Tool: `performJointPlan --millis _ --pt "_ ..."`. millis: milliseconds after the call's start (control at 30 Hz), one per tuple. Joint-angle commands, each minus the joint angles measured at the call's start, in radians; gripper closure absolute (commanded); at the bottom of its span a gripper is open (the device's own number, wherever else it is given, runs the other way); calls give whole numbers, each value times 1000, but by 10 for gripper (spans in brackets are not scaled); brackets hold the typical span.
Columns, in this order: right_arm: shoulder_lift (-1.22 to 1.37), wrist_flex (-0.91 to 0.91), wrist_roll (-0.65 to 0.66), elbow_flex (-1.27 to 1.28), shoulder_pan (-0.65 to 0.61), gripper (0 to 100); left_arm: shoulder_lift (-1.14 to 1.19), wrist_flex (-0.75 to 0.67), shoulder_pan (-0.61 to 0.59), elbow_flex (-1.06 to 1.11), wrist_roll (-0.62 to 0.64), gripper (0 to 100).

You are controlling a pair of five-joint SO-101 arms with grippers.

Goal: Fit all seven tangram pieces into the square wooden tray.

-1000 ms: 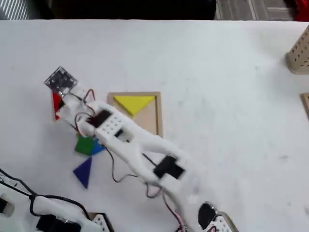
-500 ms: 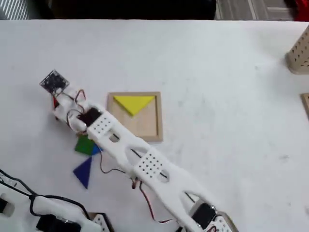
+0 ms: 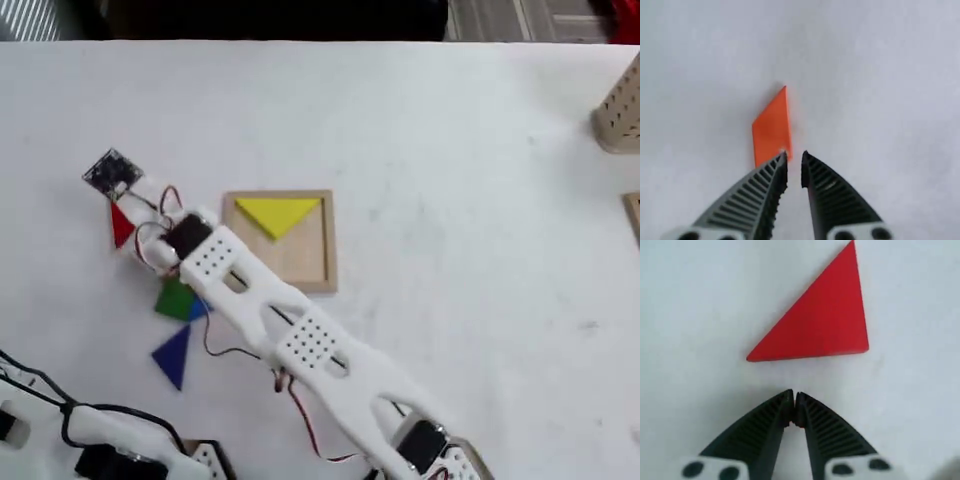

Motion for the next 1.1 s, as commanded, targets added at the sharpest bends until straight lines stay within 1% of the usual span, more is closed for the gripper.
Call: performJointPlan --millis 0,100,167,233,300,333,433,533,767,800,867,933,1067 --pt "-173 -120 -17 -29 4 981 -24 -15 -8 -55 8 932" --pt "-162 -272 -137 25 4 981 -24 -15 -8 -55 8 932" --pt "-125 -410 -210 91 4 981 -24 -15 -8 -55 8 932" --pt "-81 -567 -255 150 5 981 -24 -15 -8 -55 8 932" --pt "-48 -677 -262 193 21 981 -24 -15 -8 -55 8 932" --pt "-36 -702 -262 203 28 981 -24 -15 -8 -55 8 932" --pt "-24 -714 -261 238 53 981 -24 -14 -8 -49 8 932" --pt "-30 -644 -241 288 68 981 -25 -17 -8 -44 8 932" --pt "-33 -331 127 236 48 981 -25 -15 -7 -41 8 932" --pt "-33 -286 164 224 50 981 -25 -15 -7 -41 8 932" --pt "-38 -186 195 189 45 981 -25 -15 -7 -41 8 932" --pt "-45 -97 192 133 42 981 -25 -15 -5 -41 8 932" --pt "-65 79 192 -55 47 981 -25 -14 27 -40 9 930"
